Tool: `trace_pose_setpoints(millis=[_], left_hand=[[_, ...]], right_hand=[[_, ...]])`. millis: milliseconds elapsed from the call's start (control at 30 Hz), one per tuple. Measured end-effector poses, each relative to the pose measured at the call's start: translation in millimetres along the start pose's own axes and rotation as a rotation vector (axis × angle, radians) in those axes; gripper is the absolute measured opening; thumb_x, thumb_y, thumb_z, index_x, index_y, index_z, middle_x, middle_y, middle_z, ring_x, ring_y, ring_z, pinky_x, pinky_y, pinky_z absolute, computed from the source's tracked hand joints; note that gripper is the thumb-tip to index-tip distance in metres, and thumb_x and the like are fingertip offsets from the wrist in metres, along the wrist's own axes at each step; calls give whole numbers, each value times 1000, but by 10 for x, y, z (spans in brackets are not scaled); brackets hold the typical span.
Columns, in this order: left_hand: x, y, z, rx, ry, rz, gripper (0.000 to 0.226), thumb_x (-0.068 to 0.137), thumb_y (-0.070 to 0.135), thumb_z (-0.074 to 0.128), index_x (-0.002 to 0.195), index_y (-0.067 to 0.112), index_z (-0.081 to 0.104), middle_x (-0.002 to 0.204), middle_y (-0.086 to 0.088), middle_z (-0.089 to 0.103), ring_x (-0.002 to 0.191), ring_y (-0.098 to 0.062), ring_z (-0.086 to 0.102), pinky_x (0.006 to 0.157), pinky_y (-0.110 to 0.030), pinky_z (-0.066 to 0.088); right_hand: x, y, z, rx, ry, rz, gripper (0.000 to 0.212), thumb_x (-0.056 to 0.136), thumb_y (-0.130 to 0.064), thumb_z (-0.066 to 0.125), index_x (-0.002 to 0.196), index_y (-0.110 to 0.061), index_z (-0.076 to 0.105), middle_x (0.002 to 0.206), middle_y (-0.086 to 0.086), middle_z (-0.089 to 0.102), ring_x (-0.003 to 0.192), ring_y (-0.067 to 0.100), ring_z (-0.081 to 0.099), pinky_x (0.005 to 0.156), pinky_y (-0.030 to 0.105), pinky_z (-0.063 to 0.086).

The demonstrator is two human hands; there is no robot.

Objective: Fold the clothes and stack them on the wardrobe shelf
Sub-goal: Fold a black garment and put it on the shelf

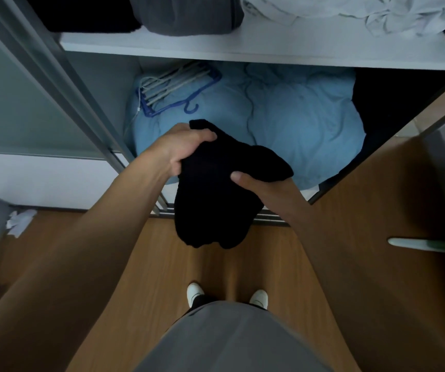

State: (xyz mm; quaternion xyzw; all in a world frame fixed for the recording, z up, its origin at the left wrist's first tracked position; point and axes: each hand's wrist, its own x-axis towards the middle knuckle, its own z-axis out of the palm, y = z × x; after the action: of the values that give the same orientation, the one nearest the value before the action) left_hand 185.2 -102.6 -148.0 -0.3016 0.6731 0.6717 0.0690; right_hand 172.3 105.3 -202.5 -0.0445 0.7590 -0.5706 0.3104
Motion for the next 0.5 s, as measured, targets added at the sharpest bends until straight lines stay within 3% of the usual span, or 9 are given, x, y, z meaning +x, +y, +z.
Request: trace_pose_setpoints(millis=[100, 233, 333, 367, 433, 500], left_hand=[[65, -25, -65, -91, 5, 72, 14, 86, 22, 75, 87, 9, 72, 81, -10, 76, 78, -25, 75, 62, -29, 59], [51, -241, -198, -405, -359, -5, 40, 85, 49, 67, 105, 17, 79, 110, -6, 75, 105, -20, 71, 77, -27, 58], [-38, -572, -161, -273, -502, -107, 62, 71, 52, 80, 120, 18, 66, 108, 0, 76, 101, -14, 72, 78, -25, 59], [-59, -656, -117, -217, -503, -97, 61, 66, 46, 85, 116, 17, 66, 104, 0, 77, 97, -14, 73, 76, -24, 59], [-84, -714, 7, -173, -433, -20, 35, 75, 31, 78, 104, 14, 69, 94, -1, 77, 87, -14, 73, 71, -22, 58], [-95, -674, 117, -219, -350, 21, 19, 86, 21, 71, 102, 10, 72, 90, -4, 76, 81, -16, 73, 69, -23, 58]], right_hand=[[-26, -28, 19, 104, 74, -41, 89, 66, -62, 79, 142, -25, 51, 133, -5, 63, 118, 9, 61, 103, 31, 49], [-26, -165, -59, 473, -14, 63, 66, 81, -38, 81, 136, -11, 57, 120, 4, 73, 108, 17, 71, 96, 37, 56], [8, -307, -190, 605, 34, 153, 52, 85, -30, 79, 128, -6, 62, 113, 11, 75, 102, 23, 73, 84, 36, 60], [8, -340, -241, 625, 37, 187, 45, 86, -30, 78, 122, -6, 67, 110, 11, 76, 98, 23, 74, 79, 35, 61], [-12, -334, -367, 694, 12, 231, 39, 87, -34, 75, 116, -7, 71, 106, 10, 76, 93, 23, 75, 73, 33, 61], [-64, -233, -482, 771, -31, 191, 49, 90, -45, 68, 124, -10, 69, 114, 8, 74, 104, 23, 72, 83, 34, 59]])
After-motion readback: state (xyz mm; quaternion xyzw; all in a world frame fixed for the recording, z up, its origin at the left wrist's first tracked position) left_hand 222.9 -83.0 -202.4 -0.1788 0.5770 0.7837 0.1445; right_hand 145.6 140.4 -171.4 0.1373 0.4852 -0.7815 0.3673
